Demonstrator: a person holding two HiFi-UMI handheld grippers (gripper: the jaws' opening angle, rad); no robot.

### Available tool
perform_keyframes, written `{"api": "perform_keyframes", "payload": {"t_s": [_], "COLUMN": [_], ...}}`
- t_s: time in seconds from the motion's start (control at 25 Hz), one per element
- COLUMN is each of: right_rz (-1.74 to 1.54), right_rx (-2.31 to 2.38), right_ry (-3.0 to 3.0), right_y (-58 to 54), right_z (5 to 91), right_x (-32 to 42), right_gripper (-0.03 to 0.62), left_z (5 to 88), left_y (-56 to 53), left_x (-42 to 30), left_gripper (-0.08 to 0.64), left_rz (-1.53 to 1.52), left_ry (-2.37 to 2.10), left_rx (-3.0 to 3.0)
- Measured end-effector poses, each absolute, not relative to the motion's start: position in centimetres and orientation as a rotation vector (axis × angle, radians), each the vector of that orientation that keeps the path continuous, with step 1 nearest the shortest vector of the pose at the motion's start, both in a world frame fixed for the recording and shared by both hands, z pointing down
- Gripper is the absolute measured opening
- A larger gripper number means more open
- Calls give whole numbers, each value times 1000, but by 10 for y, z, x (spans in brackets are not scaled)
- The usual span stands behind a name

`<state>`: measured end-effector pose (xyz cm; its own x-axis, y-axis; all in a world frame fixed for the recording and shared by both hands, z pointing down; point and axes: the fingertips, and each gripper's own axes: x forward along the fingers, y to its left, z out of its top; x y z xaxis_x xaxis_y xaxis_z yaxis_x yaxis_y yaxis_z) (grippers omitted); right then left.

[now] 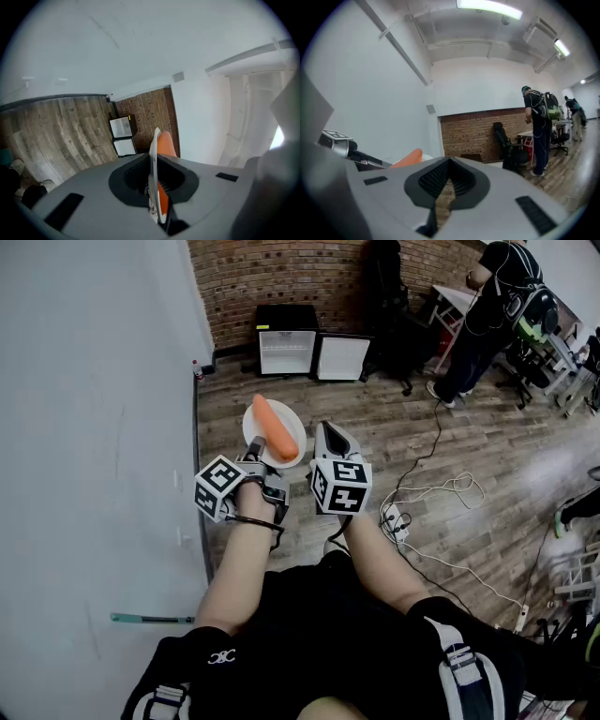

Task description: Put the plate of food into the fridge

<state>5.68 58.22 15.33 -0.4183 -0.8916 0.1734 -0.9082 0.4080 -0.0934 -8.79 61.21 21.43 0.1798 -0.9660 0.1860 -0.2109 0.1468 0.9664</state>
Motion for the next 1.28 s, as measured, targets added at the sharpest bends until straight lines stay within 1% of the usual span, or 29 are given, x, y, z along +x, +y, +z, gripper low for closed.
{"api": "perform_keyframes", "payload": {"t_s": [0.32, 0.8, 1.04, 1.28], "right_rz": [281, 309, 367, 371], "right_rx": [1654, 1657, 1658, 1657], "right_ry": [-2556, -2529, -2526, -2530], "right_y": [585, 579, 555, 502], "right_z": [159, 166, 172, 170], "right_x": [66, 84, 108, 139], "right_gripper": [14, 14, 14, 14], "left_z": [222, 228, 239, 234], "left_y": [615, 604, 576, 523], "left_x": [-84, -60, -33, 1], "left_gripper": [28, 29, 32, 32], "left_rz": [-827, -794, -759, -733], "left_ry": [-1285, -1246, -1227, -1221], "left_rx": [1284, 1275, 1263, 1276]}}
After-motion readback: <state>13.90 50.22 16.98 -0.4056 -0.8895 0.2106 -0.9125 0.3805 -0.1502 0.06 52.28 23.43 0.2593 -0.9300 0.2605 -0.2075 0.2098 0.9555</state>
